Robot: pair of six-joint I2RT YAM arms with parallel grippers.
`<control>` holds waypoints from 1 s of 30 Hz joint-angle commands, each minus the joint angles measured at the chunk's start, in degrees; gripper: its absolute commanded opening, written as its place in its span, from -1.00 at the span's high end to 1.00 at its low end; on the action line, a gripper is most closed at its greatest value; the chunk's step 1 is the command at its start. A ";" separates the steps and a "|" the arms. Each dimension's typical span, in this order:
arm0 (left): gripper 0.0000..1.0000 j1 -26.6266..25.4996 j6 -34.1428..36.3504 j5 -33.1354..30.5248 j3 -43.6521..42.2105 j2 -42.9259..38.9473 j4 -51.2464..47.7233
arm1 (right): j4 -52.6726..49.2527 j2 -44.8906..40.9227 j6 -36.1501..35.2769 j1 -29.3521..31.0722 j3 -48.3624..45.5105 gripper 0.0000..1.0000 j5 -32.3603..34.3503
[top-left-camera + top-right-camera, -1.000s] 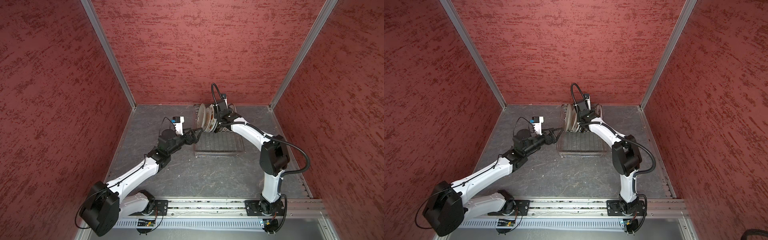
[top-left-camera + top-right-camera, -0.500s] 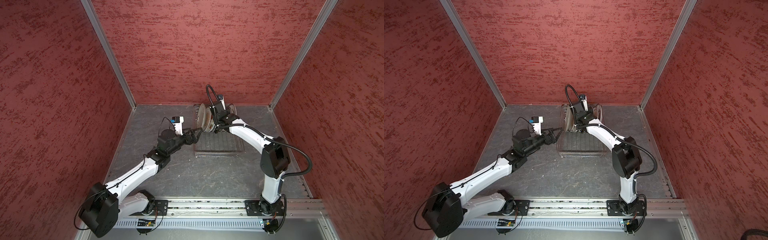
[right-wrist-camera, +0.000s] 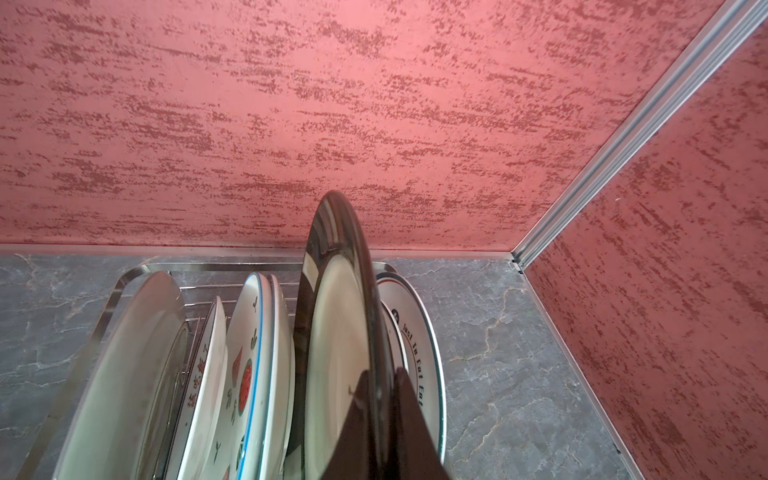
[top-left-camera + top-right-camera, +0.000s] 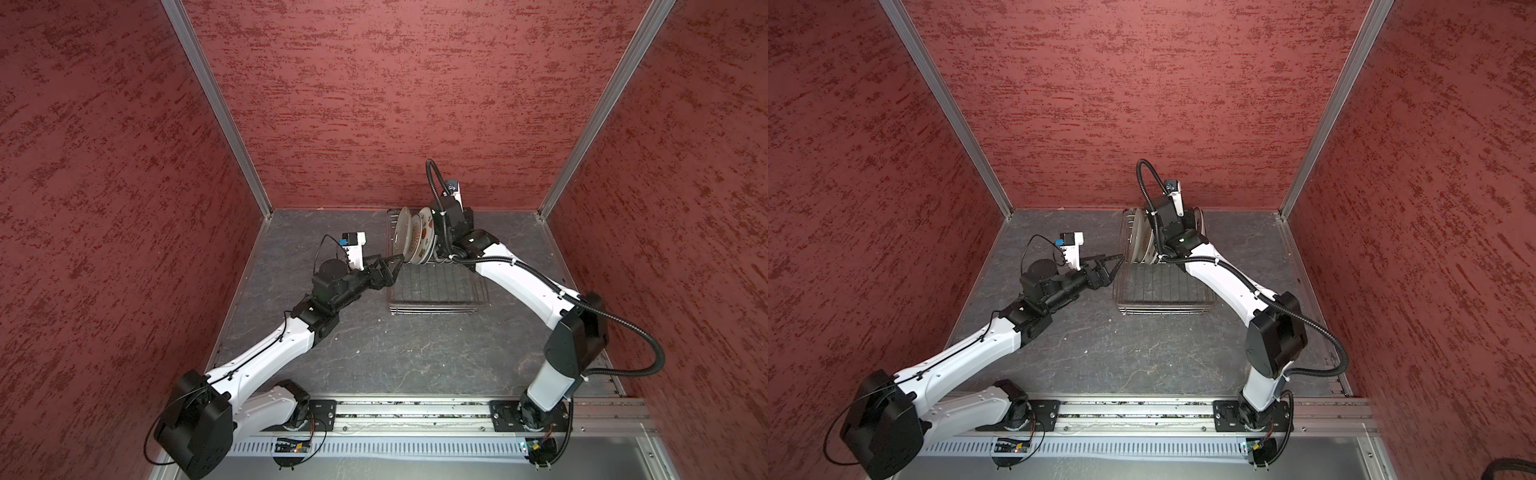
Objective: Unload the plates from the dish rack
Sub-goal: 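Insert the right gripper between plates and grip the dark-rimmed plate, then lift the dark-rimmed plate up out of the rack with the right gripper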
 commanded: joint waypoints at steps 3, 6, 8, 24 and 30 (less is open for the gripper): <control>-0.99 -0.62 -0.26 -0.19 -0.67 -1.80 0.15 | 9.88 -6.78 -3.99 1.19 -1.83 1.00 6.25; -0.99 -0.82 0.17 -0.08 -0.68 -2.35 -0.04 | 11.76 -9.84 -4.94 1.74 -3.92 1.00 6.49; -0.99 -1.12 0.40 0.05 -0.72 -2.72 -0.11 | 12.57 -11.65 -5.39 1.75 -5.04 1.00 5.72; -0.99 -2.05 3.21 4.07 -3.37 -11.77 -1.09 | 10.59 -30.05 3.02 0.60 -14.82 1.00 -12.16; -0.99 -2.14 2.57 8.88 -3.94 -13.75 -1.01 | 10.15 -36.56 11.63 -6.63 -19.85 1.00 -36.01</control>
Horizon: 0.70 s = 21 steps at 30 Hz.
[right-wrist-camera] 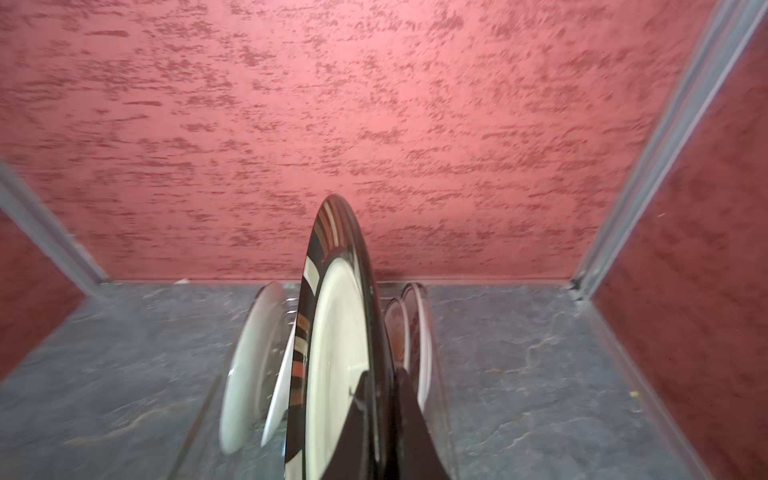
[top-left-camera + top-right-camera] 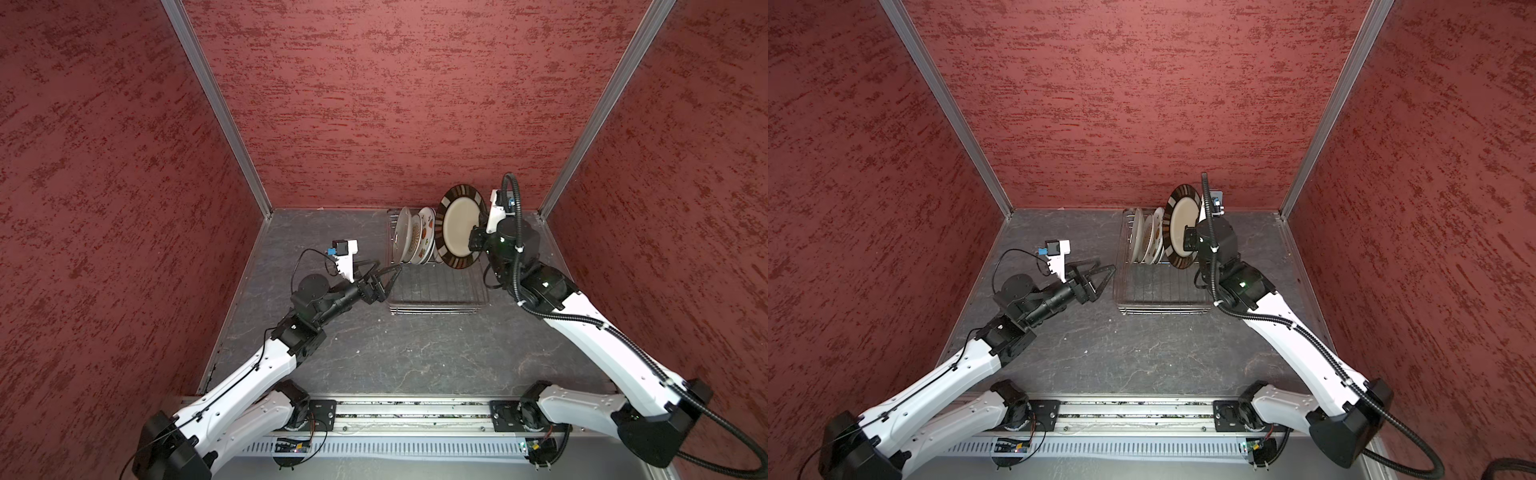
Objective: Unload the plates from the dish rack
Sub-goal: 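Lift the dark-rimmed plate up out of the rack with the right gripper, then bring the plate to the left gripper and grasp its rim with left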
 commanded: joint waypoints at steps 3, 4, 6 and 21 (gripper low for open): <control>-0.99 -0.64 -0.08 3.90 -0.96 -0.90 0.97 | 10.02 -6.88 10.45 -7.21 -3.23 1.00 -26.03; -0.99 -0.76 -0.51 3.84 -1.15 -0.89 1.32 | 10.96 -7.75 11.58 -8.62 -4.30 1.00 -29.27; -0.99 -1.20 -1.18 3.77 -1.28 -0.73 1.56 | 12.95 -9.77 14.62 -11.57 -6.89 1.00 -35.68; -0.99 -9.22 -6.02 -5.57 -1.01 2.48 2.40 | 33.55 -12.76 33.18 -20.63 -20.89 1.00 -61.50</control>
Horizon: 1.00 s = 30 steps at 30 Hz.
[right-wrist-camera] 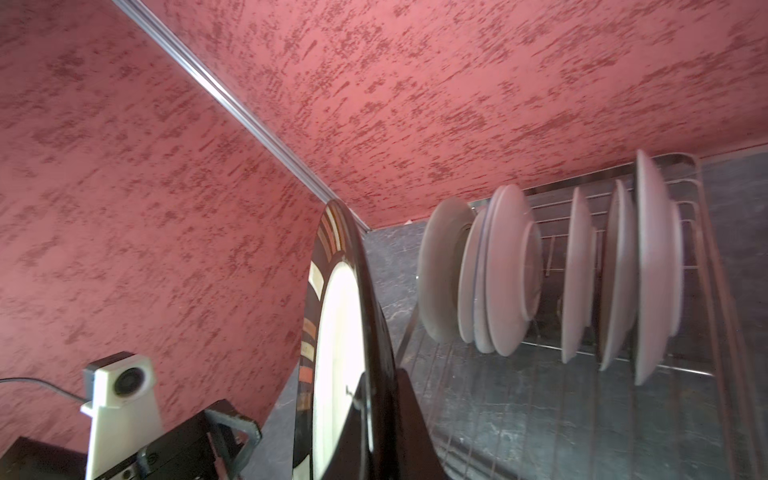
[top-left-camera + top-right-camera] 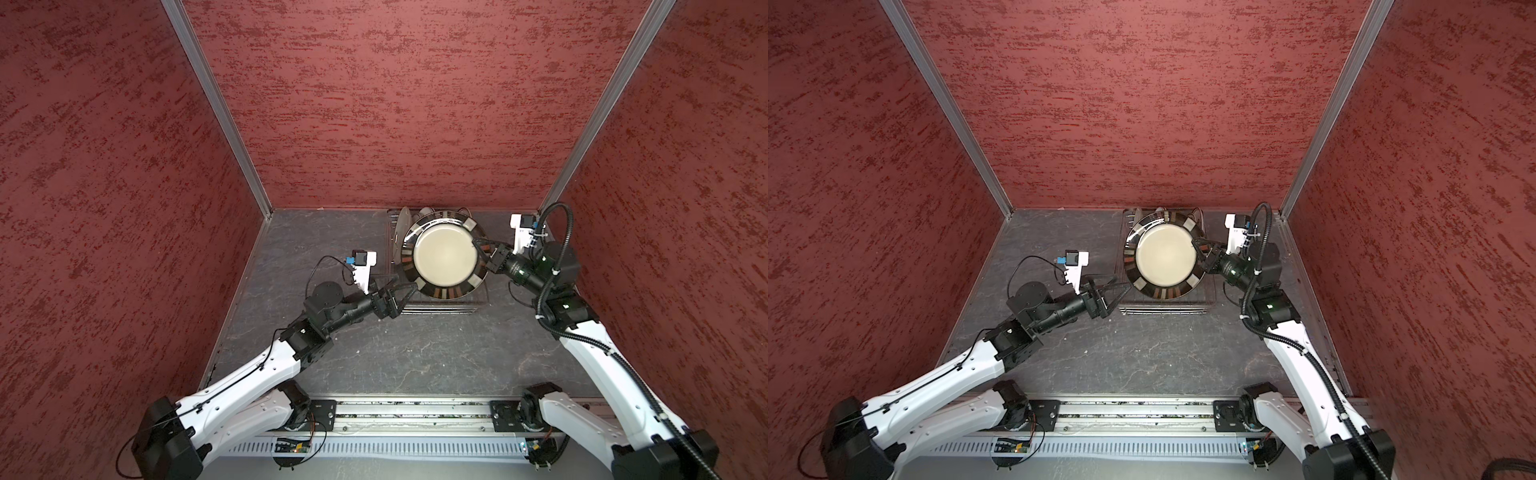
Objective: Unload the plates from the dish rack
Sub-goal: 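Bring the plate to the left gripper and grasp its rim with left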
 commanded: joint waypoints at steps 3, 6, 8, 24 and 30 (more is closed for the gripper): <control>-0.99 -0.54 -5.42 -5.45 -1.31 2.18 4.66 | 17.70 -3.65 7.59 -0.47 -1.80 1.00 -5.68; -0.99 -2.00 -6.17 -8.71 -1.74 3.25 6.41 | 21.07 -4.90 9.59 -0.54 -4.55 1.00 -6.01; -1.00 -3.09 -5.77 -8.46 -1.17 3.58 7.05 | 21.59 -5.91 9.02 -0.54 -5.64 1.00 -6.18; -0.01 -4.41 -7.26 -9.70 -3.19 4.68 13.36 | 28.71 -8.14 11.13 -0.56 -10.85 1.00 -8.33; 0.31 -2.97 -9.10 -7.19 -2.84 6.43 14.70 | 29.69 -6.38 10.92 -0.52 -10.98 1.00 -8.62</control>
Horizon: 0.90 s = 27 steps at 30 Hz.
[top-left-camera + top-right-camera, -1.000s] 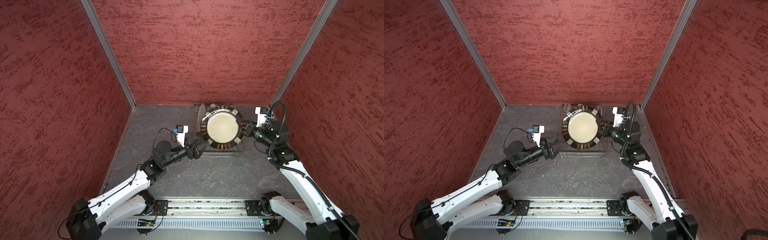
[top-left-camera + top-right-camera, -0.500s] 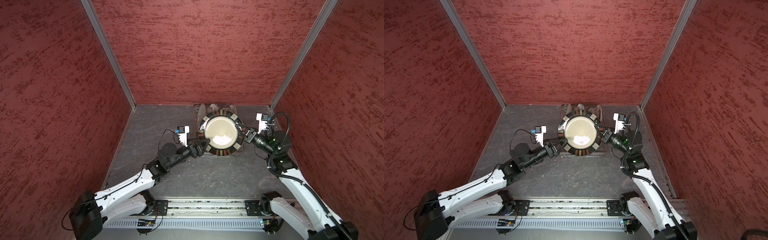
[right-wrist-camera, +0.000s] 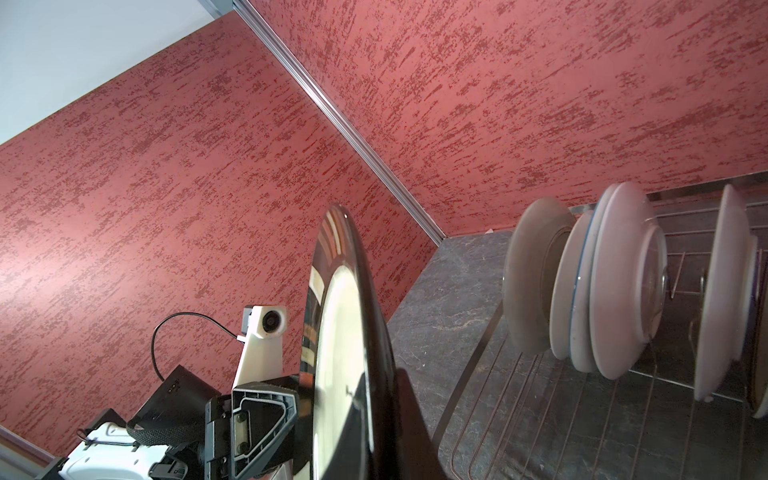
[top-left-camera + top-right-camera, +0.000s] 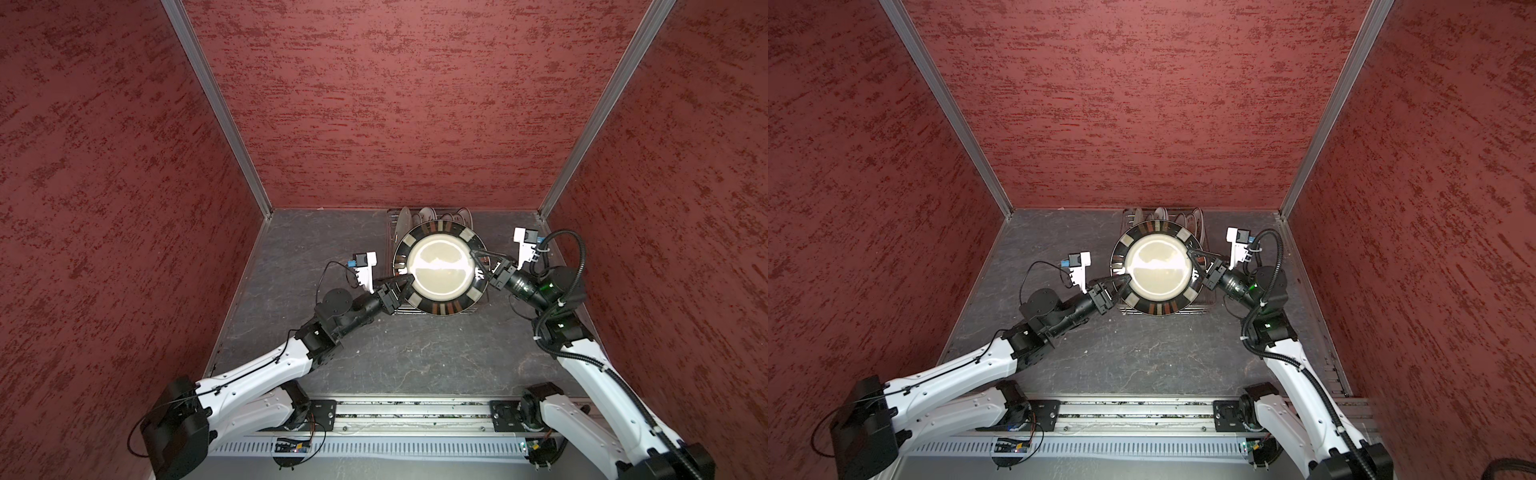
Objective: Unload the plates from the dish rack
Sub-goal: 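Bring the plate to the left gripper and grasp its rim with left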
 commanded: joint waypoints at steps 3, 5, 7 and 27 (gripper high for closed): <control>0.33 1.04 -0.68 1.88 0.66 1.10 1.98 | 9.93 -0.28 2.37 -0.37 0.97 1.00 -0.98; 0.43 1.11 -0.55 2.11 0.91 1.29 2.02 | 10.06 -0.14 2.05 -0.30 0.97 1.00 -0.89; 0.59 1.13 -0.60 2.58 1.10 1.54 1.93 | 9.82 -0.14 1.42 -0.36 1.11 1.00 -0.59; 1.00 3.49 -3.76 6.51 1.08 2.25 4.77 | 7.95 -0.38 -1.17 -0.31 0.36 0.13 0.30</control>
